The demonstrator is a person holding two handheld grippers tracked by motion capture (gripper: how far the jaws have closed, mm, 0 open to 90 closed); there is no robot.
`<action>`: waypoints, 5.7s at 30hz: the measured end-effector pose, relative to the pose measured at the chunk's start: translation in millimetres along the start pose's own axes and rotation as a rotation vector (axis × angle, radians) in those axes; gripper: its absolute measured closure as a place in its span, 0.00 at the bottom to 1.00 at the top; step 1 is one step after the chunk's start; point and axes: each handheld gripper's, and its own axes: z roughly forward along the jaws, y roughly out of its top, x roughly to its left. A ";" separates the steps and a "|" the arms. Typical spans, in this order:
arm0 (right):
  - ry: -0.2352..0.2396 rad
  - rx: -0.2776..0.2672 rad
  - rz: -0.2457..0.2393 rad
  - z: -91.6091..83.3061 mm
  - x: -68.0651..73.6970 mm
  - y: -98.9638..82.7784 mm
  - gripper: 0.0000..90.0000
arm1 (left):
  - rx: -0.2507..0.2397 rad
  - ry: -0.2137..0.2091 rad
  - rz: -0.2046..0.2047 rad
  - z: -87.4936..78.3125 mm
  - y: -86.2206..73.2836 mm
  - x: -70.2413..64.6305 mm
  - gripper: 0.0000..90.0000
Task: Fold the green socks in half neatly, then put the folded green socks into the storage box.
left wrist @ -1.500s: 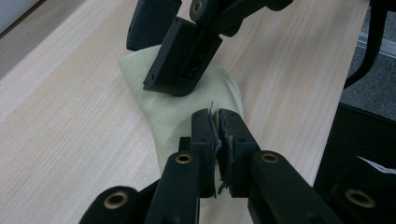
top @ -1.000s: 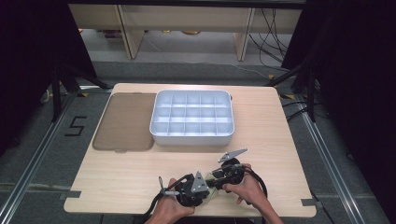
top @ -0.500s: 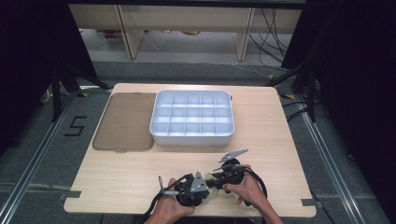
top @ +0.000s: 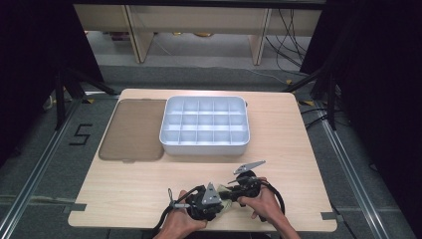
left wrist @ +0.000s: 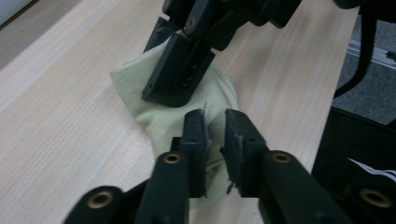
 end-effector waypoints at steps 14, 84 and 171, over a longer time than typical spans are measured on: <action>-0.017 -0.008 -0.021 0.4 2.7 0.8 0.82 | -0.015 0.027 -0.127 -36.8 -28.4 16.7 0.50; -0.207 -0.020 -0.200 -76.8 10.5 64.3 0.83 | 0.033 0.165 -0.257 -79.3 -85.8 36.2 0.25; -0.465 0.138 -0.199 -52.3 -82.9 171.8 0.83 | 0.041 0.148 -0.248 -76.7 -85.6 32.9 0.25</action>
